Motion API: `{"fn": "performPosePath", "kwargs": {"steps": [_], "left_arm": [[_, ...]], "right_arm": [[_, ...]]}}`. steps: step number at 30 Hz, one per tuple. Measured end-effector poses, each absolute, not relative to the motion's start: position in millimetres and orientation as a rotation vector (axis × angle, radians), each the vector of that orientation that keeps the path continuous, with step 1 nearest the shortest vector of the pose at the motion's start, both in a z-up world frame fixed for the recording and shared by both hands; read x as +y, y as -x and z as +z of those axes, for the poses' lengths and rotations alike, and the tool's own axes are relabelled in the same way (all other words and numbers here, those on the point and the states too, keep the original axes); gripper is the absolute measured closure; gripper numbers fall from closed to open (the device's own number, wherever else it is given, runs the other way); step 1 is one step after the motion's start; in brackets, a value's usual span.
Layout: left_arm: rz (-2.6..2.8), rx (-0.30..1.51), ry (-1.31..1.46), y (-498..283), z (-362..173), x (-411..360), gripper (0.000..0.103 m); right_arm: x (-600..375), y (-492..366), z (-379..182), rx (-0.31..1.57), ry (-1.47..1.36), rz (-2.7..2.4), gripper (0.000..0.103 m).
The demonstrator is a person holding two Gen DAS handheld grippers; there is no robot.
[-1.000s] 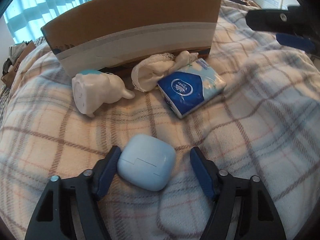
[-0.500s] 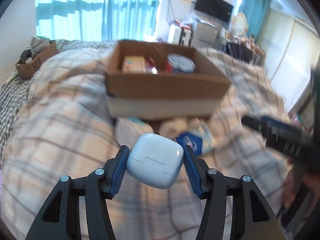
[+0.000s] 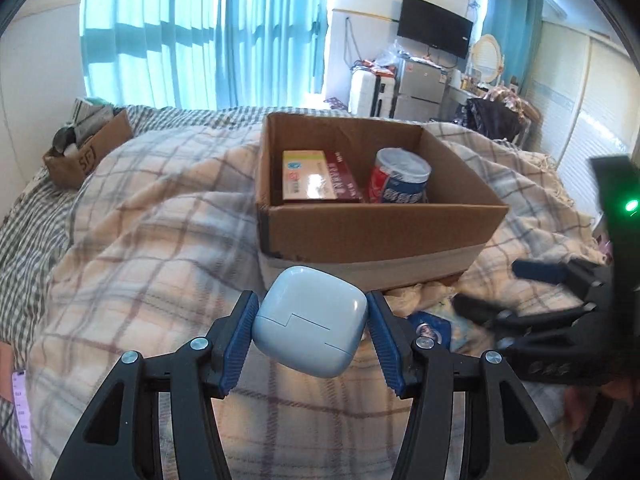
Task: Organize objects
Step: 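Grasp the blue tissue pack with the right tool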
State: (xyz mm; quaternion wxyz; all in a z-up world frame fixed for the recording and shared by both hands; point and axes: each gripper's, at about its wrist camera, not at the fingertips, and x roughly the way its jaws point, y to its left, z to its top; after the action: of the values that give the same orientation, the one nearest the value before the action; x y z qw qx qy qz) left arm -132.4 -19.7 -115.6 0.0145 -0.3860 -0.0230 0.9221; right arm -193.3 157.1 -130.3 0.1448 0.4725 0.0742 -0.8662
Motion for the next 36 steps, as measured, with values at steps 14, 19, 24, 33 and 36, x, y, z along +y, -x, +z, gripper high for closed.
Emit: {"fn": "performPosePath", "kwargs": {"steps": [14,19,24,33,36], "left_arm": [[2.846,-0.120,1.311,138,-132,-30,0.047],[2.841,-0.128,1.334,135,-136,-30,0.047],[2.842,-0.142,1.361,130,-140,-32,0.047],[2.868,-0.156,1.282,110,-128,-30,0.047],[2.877,-0.175,1.270,104,-122,-32,0.047]], "right_arm": [[129,204,-180,0.367,-1.555,-2.333,0.012],[125,199,-187,0.412,-1.570,-2.307,0.023],[129,189,-183,0.411,-1.537,-2.325,0.029],[152,152,-136,0.343,-1.331,-2.483,0.029],[160,135,-116,0.289,-1.280,-2.534,0.029]]}}
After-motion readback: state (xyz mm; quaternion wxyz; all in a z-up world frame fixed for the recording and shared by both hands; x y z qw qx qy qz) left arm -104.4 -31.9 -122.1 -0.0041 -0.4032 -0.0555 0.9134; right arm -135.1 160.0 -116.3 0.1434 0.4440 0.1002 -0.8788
